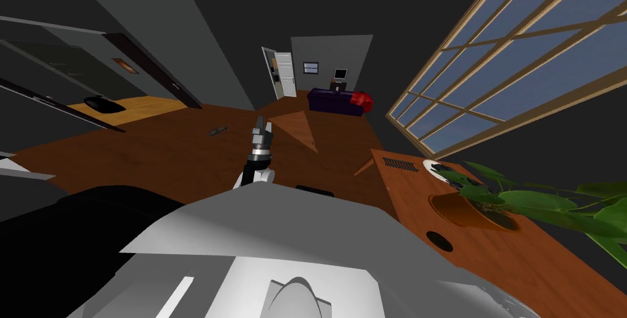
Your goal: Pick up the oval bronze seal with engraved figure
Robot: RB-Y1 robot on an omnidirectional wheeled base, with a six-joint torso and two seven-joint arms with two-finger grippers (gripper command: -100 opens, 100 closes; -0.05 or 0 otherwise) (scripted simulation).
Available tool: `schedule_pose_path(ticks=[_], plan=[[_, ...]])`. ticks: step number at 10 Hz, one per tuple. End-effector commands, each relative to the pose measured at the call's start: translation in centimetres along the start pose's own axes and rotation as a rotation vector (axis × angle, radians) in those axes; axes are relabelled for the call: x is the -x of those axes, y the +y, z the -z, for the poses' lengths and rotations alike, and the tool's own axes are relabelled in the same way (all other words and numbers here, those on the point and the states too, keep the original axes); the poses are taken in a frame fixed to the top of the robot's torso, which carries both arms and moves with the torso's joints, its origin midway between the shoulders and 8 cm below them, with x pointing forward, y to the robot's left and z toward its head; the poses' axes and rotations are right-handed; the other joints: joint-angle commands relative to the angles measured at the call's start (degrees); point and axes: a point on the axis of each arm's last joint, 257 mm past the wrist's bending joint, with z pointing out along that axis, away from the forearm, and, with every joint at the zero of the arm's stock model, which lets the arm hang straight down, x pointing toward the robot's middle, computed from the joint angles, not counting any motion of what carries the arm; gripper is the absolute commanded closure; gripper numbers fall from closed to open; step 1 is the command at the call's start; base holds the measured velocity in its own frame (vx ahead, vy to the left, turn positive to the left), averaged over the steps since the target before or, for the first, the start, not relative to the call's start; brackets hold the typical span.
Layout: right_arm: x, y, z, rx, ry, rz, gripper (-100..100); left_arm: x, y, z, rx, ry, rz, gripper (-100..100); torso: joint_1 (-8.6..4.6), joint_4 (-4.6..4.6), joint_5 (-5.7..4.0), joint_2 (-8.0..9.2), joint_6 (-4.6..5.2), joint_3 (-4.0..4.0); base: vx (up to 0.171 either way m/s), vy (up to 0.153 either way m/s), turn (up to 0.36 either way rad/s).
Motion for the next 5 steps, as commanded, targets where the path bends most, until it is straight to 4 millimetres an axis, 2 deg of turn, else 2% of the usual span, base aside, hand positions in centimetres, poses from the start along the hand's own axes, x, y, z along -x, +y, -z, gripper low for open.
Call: schedule_pose_path(ticks=[1, 2, 3, 4, 5], plan=[[-1.9, -0.8, 0.6, -0.013, 0.04, 0.032, -100, 0.0, 0.0, 0.0, 0.0, 0.0, 0.0, 0, 0.0, 0.0, 0.0, 0.0, 0.0, 0.0, 0.023, -0.051, 0.115], [-4.1, -1.7, 1.5, -0.018, 0.092, 0.085, -100, 0.0, 0.0, 0.0, 0.0, 0.0, 0.0, 0, 0.0, 0.0, -0.03, -0.01, 0.03, -0.01, 0.034, -0.059, 0.155], [-6.9, -3.3, 2.9, -0.035, 0.162, 0.136, -100, 0.0, 0.0, 0.0, 0.0, 0.0, 0.0, 0, -0.05, -0.01, -0.02, -0.05, 0.0, -0.03, 0.055, -0.125, 0.216], [-6.3, -2.7, 2.5, -0.025, 0.147, 0.134, -100, 0.0, 0.0, 0.0, 0.0, 0.0, 0.0, 0, -0.25, -0.02, -0.05, -0.12, 0.0, -0.07, 0.041, -0.111, 0.069], [-6.8, -3.2, 2.8, -0.033, 0.16, 0.136, -100, 0.0, 0.0, 0.0, 0.0, 0.0, 0.0, 0, -0.23, -0.02, -0.1, -0.1, 0.04, -0.06, 0.012, -0.041, -0.025]])
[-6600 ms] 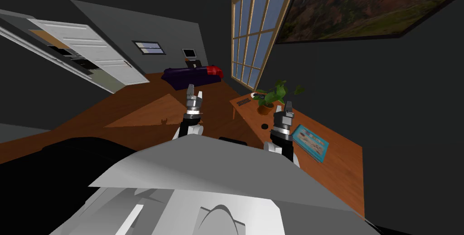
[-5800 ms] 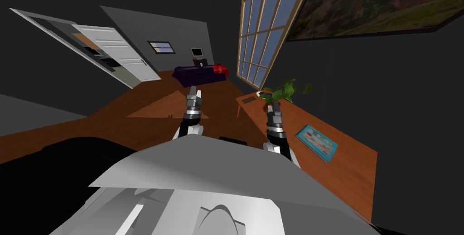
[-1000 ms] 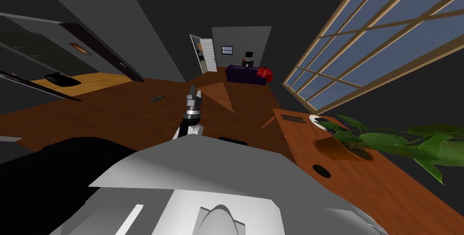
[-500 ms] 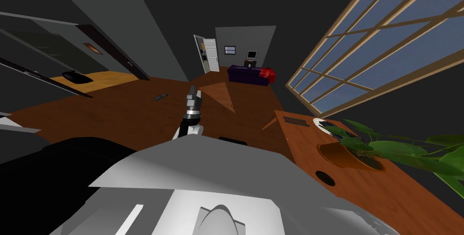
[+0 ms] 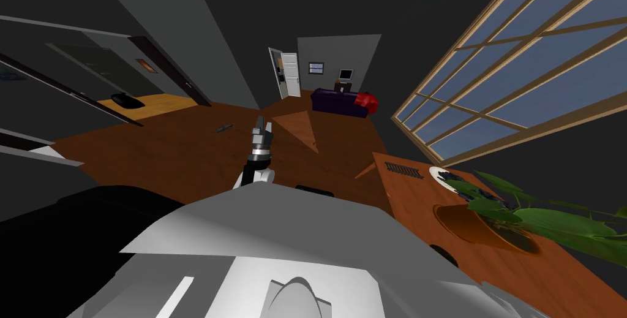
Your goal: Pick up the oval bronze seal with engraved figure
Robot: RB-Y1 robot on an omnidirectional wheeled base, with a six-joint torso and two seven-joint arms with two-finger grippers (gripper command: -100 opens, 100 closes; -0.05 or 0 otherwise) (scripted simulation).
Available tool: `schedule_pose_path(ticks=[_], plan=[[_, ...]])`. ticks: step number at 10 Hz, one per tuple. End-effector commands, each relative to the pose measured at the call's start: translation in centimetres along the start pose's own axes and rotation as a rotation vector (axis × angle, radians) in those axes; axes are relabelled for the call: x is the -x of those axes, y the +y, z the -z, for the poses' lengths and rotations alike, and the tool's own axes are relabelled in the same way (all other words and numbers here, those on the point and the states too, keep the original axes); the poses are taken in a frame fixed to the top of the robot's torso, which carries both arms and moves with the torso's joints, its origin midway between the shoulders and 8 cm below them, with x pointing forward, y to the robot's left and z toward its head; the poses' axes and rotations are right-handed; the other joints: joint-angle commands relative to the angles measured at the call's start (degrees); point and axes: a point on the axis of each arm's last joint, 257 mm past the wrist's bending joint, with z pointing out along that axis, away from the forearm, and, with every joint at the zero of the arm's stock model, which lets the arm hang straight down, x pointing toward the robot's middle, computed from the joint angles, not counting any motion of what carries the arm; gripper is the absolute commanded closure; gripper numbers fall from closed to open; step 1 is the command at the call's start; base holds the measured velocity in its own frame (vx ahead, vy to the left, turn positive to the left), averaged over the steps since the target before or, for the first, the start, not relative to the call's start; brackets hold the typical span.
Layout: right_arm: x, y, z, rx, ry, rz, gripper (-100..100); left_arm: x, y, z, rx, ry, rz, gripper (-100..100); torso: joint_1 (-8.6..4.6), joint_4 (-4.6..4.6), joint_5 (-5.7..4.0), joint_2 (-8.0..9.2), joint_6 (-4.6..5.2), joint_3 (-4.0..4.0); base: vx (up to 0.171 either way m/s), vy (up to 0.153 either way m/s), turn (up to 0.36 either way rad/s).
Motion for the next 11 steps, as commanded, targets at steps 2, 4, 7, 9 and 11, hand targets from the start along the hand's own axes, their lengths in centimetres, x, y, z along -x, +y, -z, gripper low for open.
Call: schedule_pose_path(ticks=[2, 4, 7, 9, 11], plan=[[-3.1, -1.3, 0.9, -0.013, 0.066, 0.047, -100, 0.0, 0.0, 0.0, 0.0, 0.0, 0.0, 0, 0.17, 0.02, 0.04, 0.07, 0.0, 0.04, -0.001, -0.022, 0.053], [-5.0, -1.7, 1.5, -0.015, 0.111, 0.088, -100, 0.0, 0.0, 0.0, 0.0, 0.0, 0.0, 0, -0.31, 0.01, -0.02, 0.01, -0.04, 0.01, 0.024, -0.147, 0.119], [-8.2, -1.7, 2.3, 0.0, 0.193, 0.175, -100, 0.0, 0.0, 0.0, 0.0, 0.0, 0.0, 0, -0.43, -0.01, -0.07, -0.05, -0.04, -0.02, 0.029, -0.172, 0.099], [-8.1, -0.3, 1.6, 0.025, 0.197, 0.206, -100, 0.0, 0.0, 0.0, 0.0, 0.0, 0.0, 0, -0.39, 0.01, -0.11, 0.03, 0.0, 0.02, -0.007, -0.15, 0.056], [-8.1, -0.5, 1.8, 0.021, 0.197, 0.202, -100, 0.0, 0.0, 0.0, 0.0, 0.0, 0.0, 0, -0.32, 0.01, -0.09, 0.02, -0.01, 0.02, 0.008, -0.097, 0.034]])
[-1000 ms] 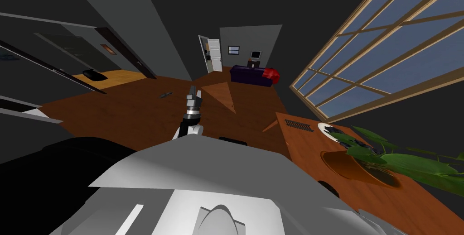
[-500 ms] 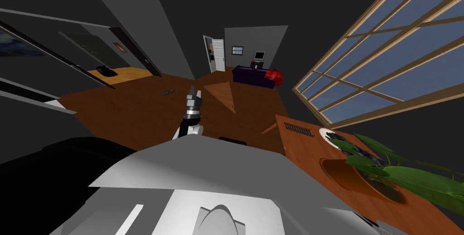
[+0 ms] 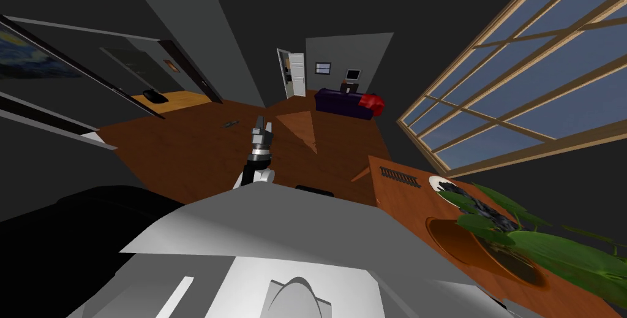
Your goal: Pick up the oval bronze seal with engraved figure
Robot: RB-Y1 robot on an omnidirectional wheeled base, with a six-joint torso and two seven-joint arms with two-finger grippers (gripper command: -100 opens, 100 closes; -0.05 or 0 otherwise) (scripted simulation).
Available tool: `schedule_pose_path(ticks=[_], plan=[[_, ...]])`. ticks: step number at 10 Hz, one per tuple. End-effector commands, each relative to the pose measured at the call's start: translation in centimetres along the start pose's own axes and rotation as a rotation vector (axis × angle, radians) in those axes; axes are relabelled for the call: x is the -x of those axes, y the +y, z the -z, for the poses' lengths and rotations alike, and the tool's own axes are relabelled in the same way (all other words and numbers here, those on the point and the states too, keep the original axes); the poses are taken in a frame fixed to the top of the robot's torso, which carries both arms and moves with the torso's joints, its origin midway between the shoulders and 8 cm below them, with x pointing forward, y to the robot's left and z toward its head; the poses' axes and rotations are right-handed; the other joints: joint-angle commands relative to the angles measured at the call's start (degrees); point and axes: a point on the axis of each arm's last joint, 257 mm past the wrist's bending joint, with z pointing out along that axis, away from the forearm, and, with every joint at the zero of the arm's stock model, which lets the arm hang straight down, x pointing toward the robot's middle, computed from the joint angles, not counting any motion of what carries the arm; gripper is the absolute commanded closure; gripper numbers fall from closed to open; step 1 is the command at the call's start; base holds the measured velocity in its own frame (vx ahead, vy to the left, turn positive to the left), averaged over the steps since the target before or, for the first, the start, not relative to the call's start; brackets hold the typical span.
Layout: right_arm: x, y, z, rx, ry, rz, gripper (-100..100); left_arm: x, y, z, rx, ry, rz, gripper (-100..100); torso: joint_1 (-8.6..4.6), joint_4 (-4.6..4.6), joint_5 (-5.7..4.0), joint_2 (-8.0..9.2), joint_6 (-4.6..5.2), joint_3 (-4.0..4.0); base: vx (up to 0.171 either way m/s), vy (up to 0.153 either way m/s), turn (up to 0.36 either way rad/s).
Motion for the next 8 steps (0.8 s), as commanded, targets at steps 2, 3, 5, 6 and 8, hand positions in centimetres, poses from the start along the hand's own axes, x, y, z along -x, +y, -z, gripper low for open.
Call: schedule_pose_path(ticks=[2, 3, 5, 6, 8], plan=[[0.7, 0.4, -0.7, 0.0, 0.002, -0.006, -100, 0.0, 0.0, 0.0, 0.0, 0.0, 0.0, 0, 0.18, 0.0, 0.05, 0.01, 0.0, 0.01, -0.008, -0.023, 0.022], [1.2, 0.8, -1.2, 0.0, 0.004, -0.01, -100, 0.0, 0.0, 0.0, 0.0, 0.0, 0.0, 0, 0.16, 0.01, 0.04, 0.07, -0.01, 0.04, -0.034, -0.06, 0.065], [1.3, 0.8, -1.2, 0.001, 0.0, -0.01, -100, 0.0, 0.0, 0.0, 0.0, 0.0, 0.0, 0, 0.07, 0.03, 0.03, 0.11, 0.0, 0.06, -0.014, -0.04, 0.019], [1.3, 0.8, -1.2, 0.0, 0.003, -0.01, 100, 0.0, 0.0, 0.0, 0.0, 0.0, 0.0, 0, 0.17, 0.02, 0.05, 0.07, 0.01, 0.04, -0.004, -0.004, -0.012], [1.2, 0.9, -1.2, 0.001, 0.003, -0.011, 100, 0.0, 0.0, 0.0, 0.0, 0.0, 0.0, 0, 0.26, 0.02, 0.07, 0.02, -0.04, 0.02, 0.0, 0.0, 0.0]])
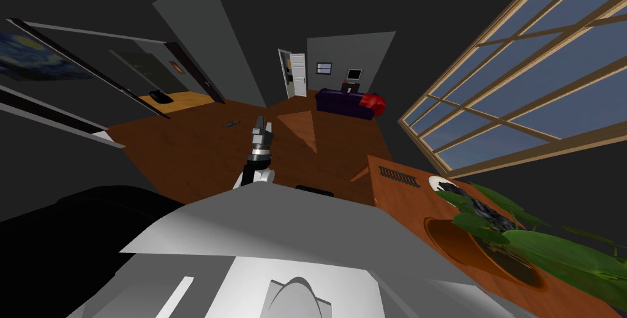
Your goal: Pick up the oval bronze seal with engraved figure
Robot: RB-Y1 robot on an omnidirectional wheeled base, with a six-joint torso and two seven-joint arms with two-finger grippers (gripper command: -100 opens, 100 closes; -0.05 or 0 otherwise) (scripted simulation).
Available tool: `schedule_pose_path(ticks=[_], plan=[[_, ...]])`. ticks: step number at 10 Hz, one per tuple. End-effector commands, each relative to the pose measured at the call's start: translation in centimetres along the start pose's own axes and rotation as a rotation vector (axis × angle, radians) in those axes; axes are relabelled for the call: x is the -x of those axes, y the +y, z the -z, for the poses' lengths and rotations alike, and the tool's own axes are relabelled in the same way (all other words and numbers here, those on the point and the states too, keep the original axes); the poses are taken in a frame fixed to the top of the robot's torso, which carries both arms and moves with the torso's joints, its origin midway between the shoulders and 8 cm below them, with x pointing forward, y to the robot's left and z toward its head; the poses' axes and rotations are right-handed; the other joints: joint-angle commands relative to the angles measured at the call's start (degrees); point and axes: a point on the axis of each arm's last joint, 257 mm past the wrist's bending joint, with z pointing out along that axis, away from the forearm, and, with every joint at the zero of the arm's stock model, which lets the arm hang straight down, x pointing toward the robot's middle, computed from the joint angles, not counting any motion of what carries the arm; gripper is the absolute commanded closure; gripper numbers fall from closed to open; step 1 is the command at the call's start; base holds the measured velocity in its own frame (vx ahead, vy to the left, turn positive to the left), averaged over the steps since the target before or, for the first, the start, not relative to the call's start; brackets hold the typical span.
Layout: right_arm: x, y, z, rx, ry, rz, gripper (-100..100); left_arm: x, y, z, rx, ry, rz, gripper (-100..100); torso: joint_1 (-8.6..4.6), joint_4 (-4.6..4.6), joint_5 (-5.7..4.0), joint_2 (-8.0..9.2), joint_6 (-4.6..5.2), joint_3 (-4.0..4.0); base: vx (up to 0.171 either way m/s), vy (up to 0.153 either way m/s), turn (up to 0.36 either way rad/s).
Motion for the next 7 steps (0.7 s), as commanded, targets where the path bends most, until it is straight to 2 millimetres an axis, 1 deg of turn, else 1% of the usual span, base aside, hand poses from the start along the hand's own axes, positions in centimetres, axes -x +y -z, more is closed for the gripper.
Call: schedule_pose_path(ticks=[1, 2, 3, 4, 5, 6, 7], plan=[[0.0, 0.0, 0.0, 0.0, 0.0, 0.0, 100, 0.0, 0.0, 0.0, 0.0, 0.0, 0.0, 0, 0.0, 0.0, 0.0, 0.0, 0.0, 0.0, 0.0, 0.0, 0.0], [0.0, 0.0, 0.0, 0.0, 0.0, 0.001, 100, 0.0, 0.0, 0.0, 0.0, 0.0, 0.0, 0, 0.0, 0.0, 0.0, 0.0, 0.01, 0.0, 0.0, 0.0, 0.0], [0.0, 0.0, 0.0, 0.0, 0.0, 0.001, 0, 0.0, 0.0, 0.0, 0.0, 0.0, 0.0, 0, 0.01, 0.0, 0.0, 0.0, 0.01, 0.0, 0.0, 0.0, 0.0], [-0.7, -0.6, 0.7, -0.001, -0.001, 0.007, 100, 0.0, 0.0, 0.0, 0.0, 0.0, 0.0, 0, 0.01, 0.0, 0.0, 0.0, 0.01, 0.0, 0.02, 0.028, -0.048], [-1.3, -0.9, 1.2, -0.001, -0.002, 0.011, 100, 0.0, 0.0, 0.0, 0.0, 0.0, 0.0, 0, 0.11, -0.01, 0.04, -0.05, 0.04, -0.03, 0.033, 0.067, -0.08], [-0.8, -0.8, 0.8, -0.002, 0.001, 0.009, 100, 0.0, 0.0, 0.0, 0.0, 0.0, 0.0, 0, 0.26, -0.02, 0.08, -0.1, 0.06, -0.06, 0.014, 0.034, -0.022], [-0.9, -0.8, 0.9, -0.002, 0.0, 0.01, 0, 0.0, 0.0, 0.0, 0.0, 0.0, 0.0, 0, 0.18, -0.01, 0.04, -0.06, 0.03, -0.04, 0.002, 0.006, 0.001]])
